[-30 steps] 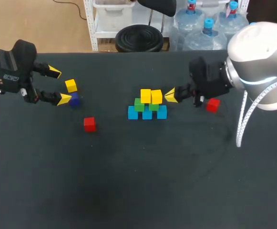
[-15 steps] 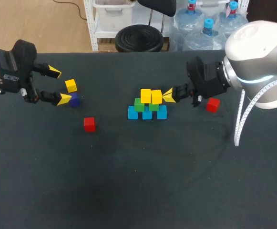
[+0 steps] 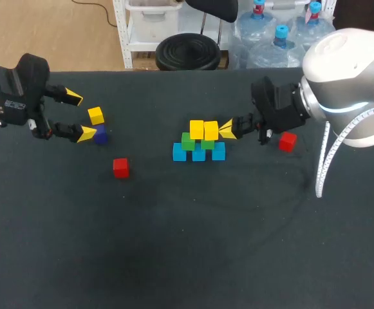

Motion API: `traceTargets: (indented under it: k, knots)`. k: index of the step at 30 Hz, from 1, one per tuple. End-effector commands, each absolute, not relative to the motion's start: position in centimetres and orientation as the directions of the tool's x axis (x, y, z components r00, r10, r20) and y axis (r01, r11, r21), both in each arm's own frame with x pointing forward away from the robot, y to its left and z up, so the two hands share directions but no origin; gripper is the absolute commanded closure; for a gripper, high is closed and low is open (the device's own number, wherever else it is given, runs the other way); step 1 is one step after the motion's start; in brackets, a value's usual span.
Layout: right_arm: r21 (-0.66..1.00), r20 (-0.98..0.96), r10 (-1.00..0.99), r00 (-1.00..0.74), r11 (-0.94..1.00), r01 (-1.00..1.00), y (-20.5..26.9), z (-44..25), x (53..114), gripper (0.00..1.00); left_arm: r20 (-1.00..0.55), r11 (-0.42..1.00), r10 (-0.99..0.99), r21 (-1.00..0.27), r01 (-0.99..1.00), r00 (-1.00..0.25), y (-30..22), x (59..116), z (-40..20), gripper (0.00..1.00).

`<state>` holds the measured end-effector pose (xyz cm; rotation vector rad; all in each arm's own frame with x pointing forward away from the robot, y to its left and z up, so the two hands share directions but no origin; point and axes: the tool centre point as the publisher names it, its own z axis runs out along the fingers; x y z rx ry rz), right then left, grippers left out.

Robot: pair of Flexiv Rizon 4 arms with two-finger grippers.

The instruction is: Place the blue cubes, place green cubes on the blue cubes, place the yellow cubes on the green cubes, then place the red cubes on the yellow cubes, and place purple cube on the red cubes.

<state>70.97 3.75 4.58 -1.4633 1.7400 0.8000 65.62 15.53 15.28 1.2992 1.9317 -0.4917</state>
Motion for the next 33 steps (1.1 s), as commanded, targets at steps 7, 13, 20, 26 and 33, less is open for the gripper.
traceTargets:
  k: [7, 13, 20, 26, 33]
  knots:
    - [0.007, -0.835, -0.541, -0.102, 0.173, -0.985, 3.5, 4.7, 70.8, 1.0, -0.761, 0.411, 0.616, 0.092, 0.907, -0.203, 15.7, 65.5, 15.1, 0.0]
    - [0.007, -0.837, -0.539, -0.096, 0.165, -0.986, 3.9, 4.7, 70.5, 1.0, -0.761, 0.411, 0.616, 0.092, 0.907, -0.203, 15.7, 65.5, 15.1, 0.0]
    - [0.007, -0.838, -0.537, -0.096, 0.165, -0.986, 4.0, 4.8, 70.5, 1.0, -0.761, 0.411, 0.616, 0.092, 0.907, -0.203, 15.7, 65.5, 15.1, 0.0]
    - [0.006, -0.838, -0.537, -0.095, 0.165, -0.986, 3.9, 4.8, 70.3, 1.0, -0.761, 0.411, 0.616, 0.092, 0.907, -0.203, 15.7, 65.5, 15.1, 0.0]
    - [-0.003, -0.83, -0.549, -0.102, 0.188, -0.982, 2.2, 5.1, 70.0, 1.0, -0.761, 0.411, 0.616, 0.092, 0.907, -0.203, 15.7, 65.5, 15.1, 0.0]
